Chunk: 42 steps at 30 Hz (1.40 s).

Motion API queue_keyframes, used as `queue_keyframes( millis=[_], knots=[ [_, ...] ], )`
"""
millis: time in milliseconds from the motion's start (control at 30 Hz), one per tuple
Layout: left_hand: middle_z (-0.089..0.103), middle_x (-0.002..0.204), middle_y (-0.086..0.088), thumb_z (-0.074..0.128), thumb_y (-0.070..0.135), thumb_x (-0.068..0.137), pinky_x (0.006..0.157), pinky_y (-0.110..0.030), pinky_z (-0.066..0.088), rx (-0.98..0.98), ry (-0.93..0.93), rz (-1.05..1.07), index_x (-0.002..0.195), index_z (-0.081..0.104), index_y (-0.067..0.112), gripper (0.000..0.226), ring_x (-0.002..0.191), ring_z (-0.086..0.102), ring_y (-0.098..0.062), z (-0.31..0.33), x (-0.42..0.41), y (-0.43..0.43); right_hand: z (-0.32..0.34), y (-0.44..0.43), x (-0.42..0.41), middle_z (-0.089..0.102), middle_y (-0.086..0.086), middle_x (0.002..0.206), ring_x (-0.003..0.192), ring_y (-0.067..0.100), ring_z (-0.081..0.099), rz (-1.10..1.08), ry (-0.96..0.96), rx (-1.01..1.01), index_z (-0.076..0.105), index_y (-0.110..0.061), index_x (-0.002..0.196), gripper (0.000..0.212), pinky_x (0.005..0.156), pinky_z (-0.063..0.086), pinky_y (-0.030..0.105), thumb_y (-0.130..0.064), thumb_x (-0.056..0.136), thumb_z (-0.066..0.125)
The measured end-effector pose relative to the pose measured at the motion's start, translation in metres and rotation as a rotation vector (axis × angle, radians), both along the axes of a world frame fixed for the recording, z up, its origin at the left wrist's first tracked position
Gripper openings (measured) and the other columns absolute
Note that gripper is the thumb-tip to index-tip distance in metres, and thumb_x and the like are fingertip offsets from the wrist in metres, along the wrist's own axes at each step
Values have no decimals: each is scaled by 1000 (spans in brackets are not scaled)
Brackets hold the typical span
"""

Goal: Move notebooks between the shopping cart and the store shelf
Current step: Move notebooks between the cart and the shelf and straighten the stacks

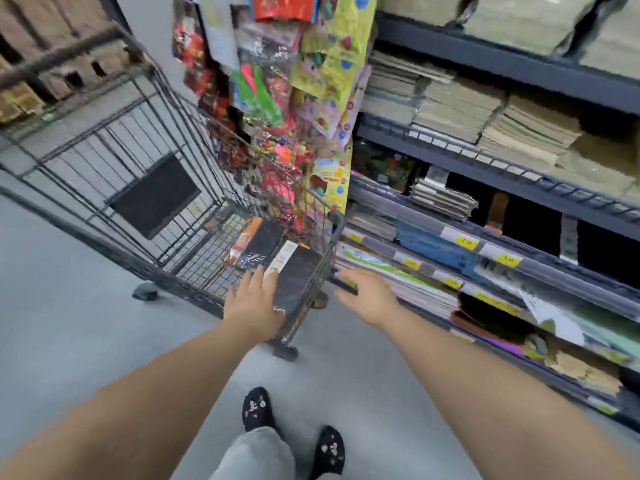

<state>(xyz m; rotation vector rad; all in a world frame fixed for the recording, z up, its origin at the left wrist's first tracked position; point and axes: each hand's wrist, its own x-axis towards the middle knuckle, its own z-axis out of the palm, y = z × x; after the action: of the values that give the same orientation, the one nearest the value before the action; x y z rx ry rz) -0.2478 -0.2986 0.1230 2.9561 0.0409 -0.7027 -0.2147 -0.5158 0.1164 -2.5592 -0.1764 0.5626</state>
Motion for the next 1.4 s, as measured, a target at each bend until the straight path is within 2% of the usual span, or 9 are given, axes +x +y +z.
queue_keyframes(
  millis=[167,333,467,667,800,933,1100,1233,1400],
  knots=[
    [3,161,-3,50,39,88,117,-51,13,-21,-81,67,151,9,24,77,147,4,-25,-2,-14,66,4,51,-3,50,-6,141,131,20,43,58,-73,-54,51,-31,134,45,106,36,34,-36,89,55],
    [-1,161,-2,51,41,90,117,-50,9,-64,-63,38,152,7,24,78,148,-1,-25,-3,0,131,1,115,9,48,-1,140,128,25,45,-19,-119,-245,43,-27,139,52,100,41,37,-37,88,52],
    [6,161,-3,51,39,89,118,-47,14,-100,-98,-58,151,13,24,75,148,5,-24,-1,21,184,-7,171,20,44,2,144,130,26,42,-154,-44,-279,38,-25,141,59,100,38,38,-42,87,53],
    [6,161,-5,52,37,89,118,-48,15,-95,-83,-187,151,12,20,76,147,7,-25,2,66,242,-29,228,24,16,3,159,144,28,19,-211,137,-308,17,-30,150,75,113,23,45,-48,88,55],
    [5,161,-4,54,39,90,118,-45,16,-110,-20,-230,152,8,20,79,148,4,-24,-12,98,247,-35,234,25,12,3,160,146,27,14,-206,187,-364,12,-31,151,77,116,18,44,-49,88,54],
    [2,161,-5,52,38,92,118,-43,17,-148,68,-240,152,4,20,80,147,6,-25,-24,125,241,-41,227,36,16,1,159,144,25,19,-259,266,-372,19,-29,149,74,115,22,44,-43,87,57],
    [4,161,-2,54,37,90,115,-43,26,-170,181,-153,152,10,24,77,146,16,-23,-37,162,248,-57,233,80,27,4,152,137,28,30,-312,370,-330,24,-28,147,71,108,34,41,-43,85,56],
    [8,160,-3,55,35,91,113,-44,29,-185,241,-56,151,13,21,74,143,22,-27,-51,201,248,-71,253,119,27,5,153,138,28,30,-287,408,-262,22,-26,147,70,107,33,41,-41,88,56],
    [17,157,-8,53,32,93,113,-41,25,-316,379,120,151,16,22,70,142,23,-28,-83,232,239,-89,261,149,28,3,153,137,27,31,-253,424,-238,25,-28,147,65,106,33,43,-36,90,54]
  ],
)
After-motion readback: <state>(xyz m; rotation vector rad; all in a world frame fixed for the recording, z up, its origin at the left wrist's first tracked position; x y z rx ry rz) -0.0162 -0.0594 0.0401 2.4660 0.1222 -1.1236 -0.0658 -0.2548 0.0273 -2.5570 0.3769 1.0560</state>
